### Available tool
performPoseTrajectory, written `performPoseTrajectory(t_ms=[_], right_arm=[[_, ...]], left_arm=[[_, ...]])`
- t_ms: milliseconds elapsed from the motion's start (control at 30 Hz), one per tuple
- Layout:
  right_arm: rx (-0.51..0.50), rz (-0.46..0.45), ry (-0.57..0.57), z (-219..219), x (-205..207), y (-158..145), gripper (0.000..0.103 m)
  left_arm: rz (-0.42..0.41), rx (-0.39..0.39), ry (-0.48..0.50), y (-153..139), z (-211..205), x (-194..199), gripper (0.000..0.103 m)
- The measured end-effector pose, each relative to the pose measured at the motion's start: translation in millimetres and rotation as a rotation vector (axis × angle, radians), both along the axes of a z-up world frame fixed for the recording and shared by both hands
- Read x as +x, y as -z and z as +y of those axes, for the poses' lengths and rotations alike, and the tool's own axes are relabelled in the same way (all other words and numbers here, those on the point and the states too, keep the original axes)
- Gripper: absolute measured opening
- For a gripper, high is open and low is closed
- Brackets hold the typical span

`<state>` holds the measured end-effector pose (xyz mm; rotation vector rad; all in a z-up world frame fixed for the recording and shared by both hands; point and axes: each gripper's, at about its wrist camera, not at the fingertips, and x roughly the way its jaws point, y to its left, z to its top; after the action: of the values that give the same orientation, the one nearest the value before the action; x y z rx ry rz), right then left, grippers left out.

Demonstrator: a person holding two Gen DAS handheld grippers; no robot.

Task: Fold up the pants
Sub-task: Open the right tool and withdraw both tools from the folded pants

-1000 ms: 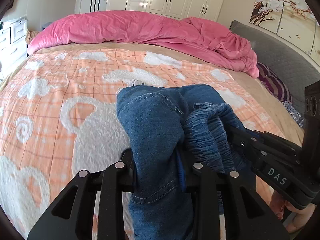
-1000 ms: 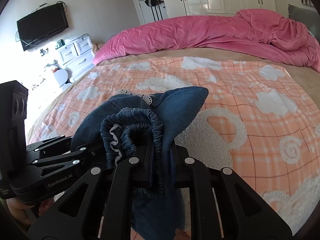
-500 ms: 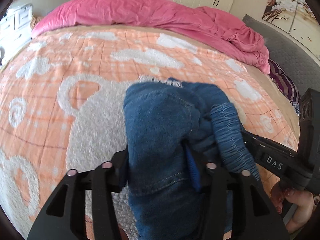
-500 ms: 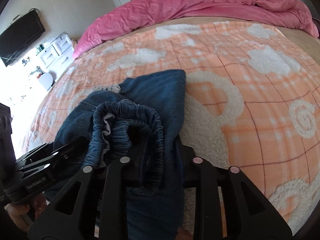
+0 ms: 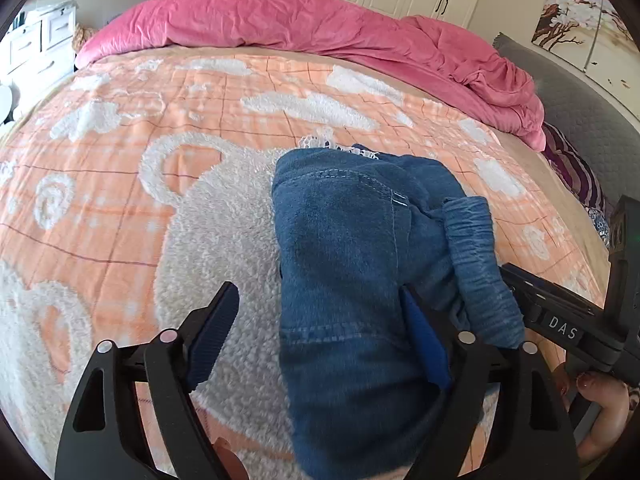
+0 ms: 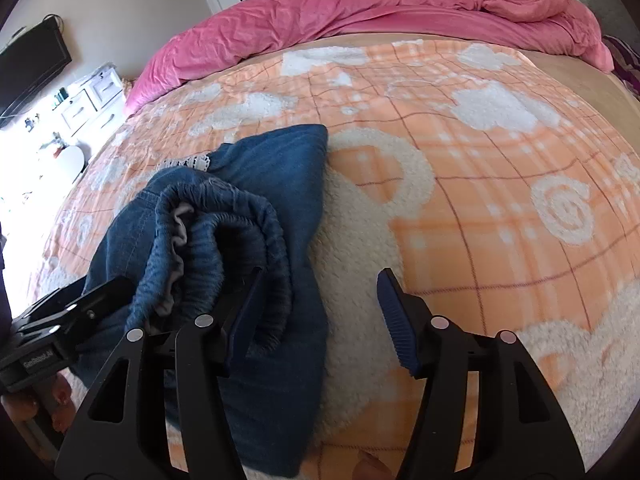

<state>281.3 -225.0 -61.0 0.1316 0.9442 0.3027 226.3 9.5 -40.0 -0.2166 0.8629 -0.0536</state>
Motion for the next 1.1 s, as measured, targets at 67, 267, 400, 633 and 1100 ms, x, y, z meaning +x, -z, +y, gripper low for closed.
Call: performPoseTrajectory(t_ms=[67, 267, 400, 633, 1100], right_arm=[[0.001, 0.002, 0.005, -4.5, -5.6, 0.9, 0.055], [-0.012, -0.014, 0.008, -12.0, -26.2, -0.4, 0.057], [-0.018, -0.021, -0.003, -16.1, -40.9, -1.7, 0.067], [-0.035, -0.083, -0.029, -17.5, -75.8, -14.1, 0.076], [-0.070, -0.207, -0.066, -21.3, -143.8, -47.7, 0.094]], left_arm=[[-0.003, -0.004, 0.002, -2.4, 1.6, -4.5, 0.085], [-0.020, -0.008, 0.010, -8.7, 2.1, -21.1, 0.090], [-0.027, -0.037, 0.012, -11.2, 5.4, -38.8, 0.091], [-0.089, -0.005, 0.021, -26.1, 4.2, -76.3, 0.096], [-0.135, -0.006, 0.008, -40.5, 1.6, -143.6, 0.098]])
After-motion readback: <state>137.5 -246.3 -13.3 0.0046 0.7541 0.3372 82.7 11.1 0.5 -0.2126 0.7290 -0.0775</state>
